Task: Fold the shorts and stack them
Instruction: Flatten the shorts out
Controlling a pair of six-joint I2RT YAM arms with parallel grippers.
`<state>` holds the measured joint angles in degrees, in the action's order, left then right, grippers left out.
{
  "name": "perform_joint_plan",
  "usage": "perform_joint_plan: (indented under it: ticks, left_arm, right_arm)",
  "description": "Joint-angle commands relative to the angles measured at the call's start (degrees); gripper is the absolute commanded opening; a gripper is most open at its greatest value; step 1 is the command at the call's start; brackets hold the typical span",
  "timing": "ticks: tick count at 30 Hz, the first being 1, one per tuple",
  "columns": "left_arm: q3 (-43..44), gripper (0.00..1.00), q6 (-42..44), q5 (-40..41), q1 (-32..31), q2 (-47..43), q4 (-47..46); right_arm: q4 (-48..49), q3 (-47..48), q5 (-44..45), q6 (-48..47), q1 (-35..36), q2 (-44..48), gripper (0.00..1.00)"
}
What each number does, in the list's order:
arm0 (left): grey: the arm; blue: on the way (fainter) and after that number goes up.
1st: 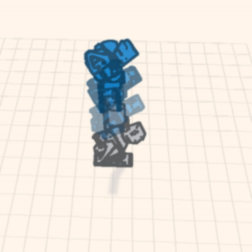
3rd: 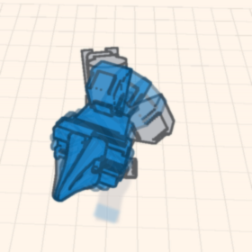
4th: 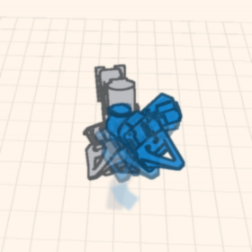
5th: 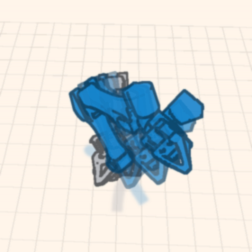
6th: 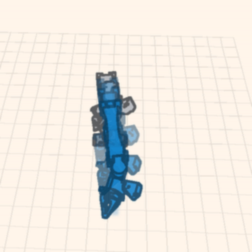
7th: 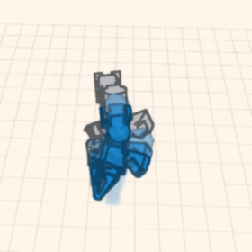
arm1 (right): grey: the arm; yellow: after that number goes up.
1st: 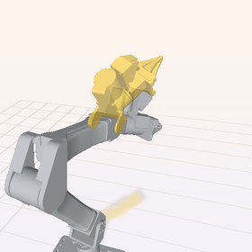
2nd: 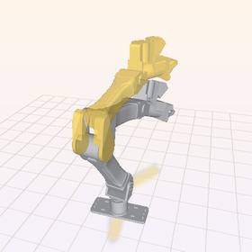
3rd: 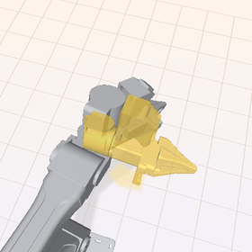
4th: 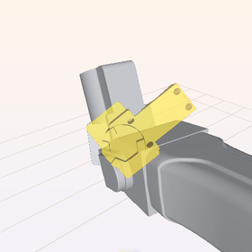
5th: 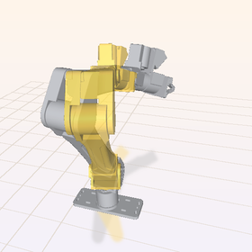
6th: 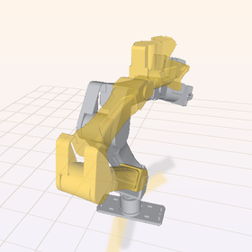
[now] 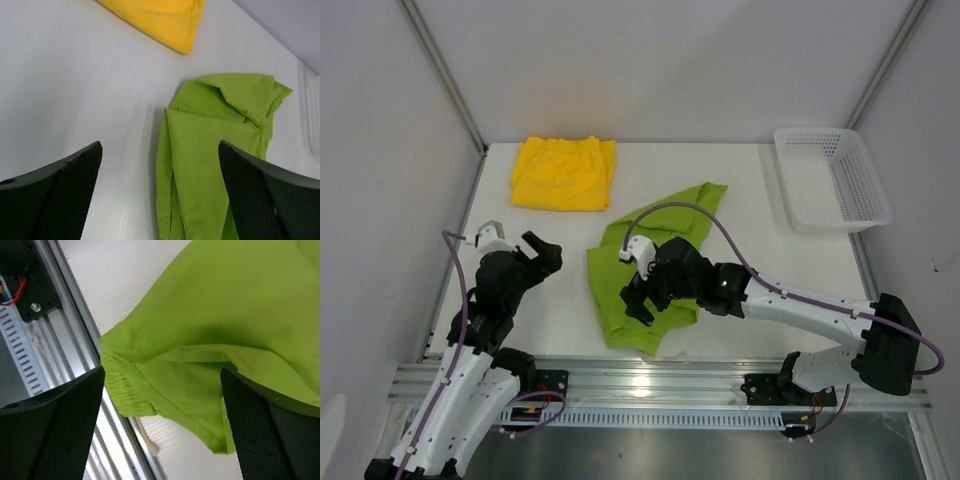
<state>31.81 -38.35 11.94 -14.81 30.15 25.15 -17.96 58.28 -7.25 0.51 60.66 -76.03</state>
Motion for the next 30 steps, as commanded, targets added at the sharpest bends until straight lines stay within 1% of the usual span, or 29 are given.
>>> perform_joint_plan:
  ticks: [1,5,9,12,14,15,16,18,19,20,21,24,25,26,27,28,29,30]
  left_arm:
    - [3.6,0.99,-3.49,5.19,0.31,-1.15,3.5]
    - [5.19,0.99,-3.93,7.21,0.31,-1.15,6.58]
    - [6.5,0.99,-4.1,8.44,0.31,-0.97,9.48]
    - [7.38,0.99,-4.54,9.67,0.31,-1.41,11.76]
    - [7.47,0.99,-4.28,9.94,0.31,-2.11,12.73]
    - [7.56,0.99,-4.02,10.03,0.31,-2.29,13.0]
    - [7.48,0.99,-3.93,10.2,0.31,-2.9,13.17]
    - [7.39,0.99,-3.84,10.2,0.31,-3.43,13.79]
    - [7.3,0.99,-3.93,10.12,0.31,-3.61,13.88]
    - [7.39,0.99,-3.93,9.68,0.31,-4.13,13.79]
    - [7.21,0.99,-4.01,9.5,0.31,-4.31,13.7]
    - [7.03,0.99,-3.84,8.97,0.31,-4.66,13.35]
    - [6.95,0.99,-3.84,8.8,0.31,-4.58,13.0]
    - [6.95,0.99,-3.75,8.62,0.31,-4.49,12.74]
    - [6.95,0.99,-3.4,8.01,0.31,-4.23,12.47]
    - [6.86,0.99,-3.4,7.75,0.31,-4.14,12.12]
    - [6.86,0.99,-3.31,7.66,0.31,-3.87,11.95]
    - [6.77,0.99,-3.23,7.22,0.31,-3.52,11.86]
  right_arm:
    - [7.4,0.25,5.83,-2.97,2.61,-2.71,0.98]
    - [10.04,1.22,11.02,-4.73,8.66,-7.02,0.99]
    - [11.01,3.32,10.58,-5.26,11.58,-11.06,0.99]
    - [10.31,5.35,11.9,-5.17,13.59,-14.49,0.99]
    - [9.61,6.4,14.35,-5.35,14.48,-16.25,0.88]
    - [9.08,7.1,15.5,-5.26,15.09,-17.65,0.79]
    - [8.64,7.46,16.46,-5.17,15.1,-18.18,0.51]
    - [7.77,8.51,20.5,-4.73,15.1,-18.89,0.23]
    - [7.67,8.6,21.74,-4.21,14.4,-18.46,0.01]
    - [7.67,8.78,22.44,-3.6,13.61,-17.5,0.0]
    - [7.85,8.69,22.1,-2.98,12.39,-16.27,0.0]
    - [8.63,8.17,19.91,0.27,4.05,-7.76,0.0]
    - [9.07,7.38,20.25,2.02,0.89,-2.68,0.0]
    - [9.51,6.59,20.43,6.56,-7.23,-0.02,0.0]
    - [9.87,5.71,20.69,9.3,-11.75,2.35,0.0]
    - [9.7,3.7,22.0,11.94,-16.58,6.73,0.0]
    - [7.52,2.72,23.84,18.67,-25.94,8.51,0.0]
    - [6.97,1.76,24.38,21.08,-30.47,10.1,0.0]
